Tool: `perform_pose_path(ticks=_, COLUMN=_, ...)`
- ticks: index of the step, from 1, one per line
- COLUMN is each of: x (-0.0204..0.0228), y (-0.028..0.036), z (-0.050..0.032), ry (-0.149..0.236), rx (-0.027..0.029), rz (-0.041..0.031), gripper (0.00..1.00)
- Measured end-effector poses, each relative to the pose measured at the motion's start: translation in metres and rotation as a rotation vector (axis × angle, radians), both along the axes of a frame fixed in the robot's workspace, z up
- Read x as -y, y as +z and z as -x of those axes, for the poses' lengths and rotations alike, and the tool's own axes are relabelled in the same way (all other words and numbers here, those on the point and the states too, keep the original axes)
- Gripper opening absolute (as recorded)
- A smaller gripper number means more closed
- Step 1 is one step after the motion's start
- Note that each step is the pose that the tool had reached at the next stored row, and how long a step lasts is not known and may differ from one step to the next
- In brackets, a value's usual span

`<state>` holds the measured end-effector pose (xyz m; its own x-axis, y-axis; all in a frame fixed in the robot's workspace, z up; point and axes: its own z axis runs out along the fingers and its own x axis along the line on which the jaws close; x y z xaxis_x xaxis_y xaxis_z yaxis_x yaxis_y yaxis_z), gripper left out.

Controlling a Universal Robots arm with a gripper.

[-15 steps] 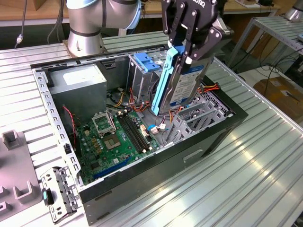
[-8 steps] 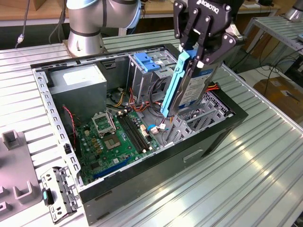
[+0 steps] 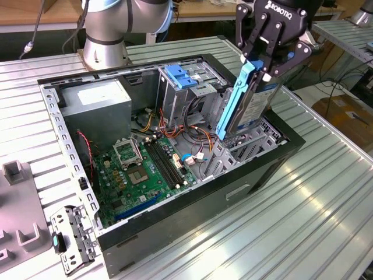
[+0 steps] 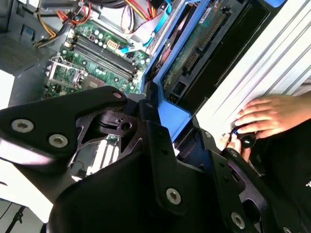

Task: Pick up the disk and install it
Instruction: 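Insert the disk into the insertion slot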

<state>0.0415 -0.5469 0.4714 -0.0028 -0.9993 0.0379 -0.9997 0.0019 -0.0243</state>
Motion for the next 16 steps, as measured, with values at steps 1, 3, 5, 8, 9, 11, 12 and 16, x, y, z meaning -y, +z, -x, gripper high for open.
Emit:
perform_pose_path(ticks=1, x=0.0017, y=-0.0011, z=-0.0033, ry=0.0, rx=0.0, rz=0.0009, gripper=0.37)
perform_pose_path(ticks=3, x=0.0052, y=-0.0033, z=-0.0066, ry=0.0, rx=0.0, rz=0.0015, gripper=0.37)
perform_pose_path(ticks=5, x=0.0058, y=-0.0056, z=-0.0071, ry=0.0, rx=-0.0001, rz=0.003, gripper=0.37)
perform_pose_path(ticks=8, x=0.0057, y=-0.0086, z=-0.008, ry=0.0, rx=0.0, rz=0.0048, gripper=0.37)
perform_pose_path(ticks=9, x=0.0058, y=-0.0094, z=-0.0094, ry=0.0, rx=0.0001, rz=0.0049, gripper=0.37)
perform_pose_path(ticks=11, x=0.0058, y=-0.0103, z=-0.0108, ry=0.0, rx=0.0, rz=0.0052, gripper=0.37)
perform_pose_path(ticks=12, x=0.0058, y=-0.0111, z=-0.0108, ry=0.0, rx=-0.0001, rz=0.0059, gripper=0.37)
perform_pose_path(ticks=16, x=0.0058, y=-0.014, z=-0.0109, ry=0.0, rx=0.0, rz=0.0067, gripper=0.37)
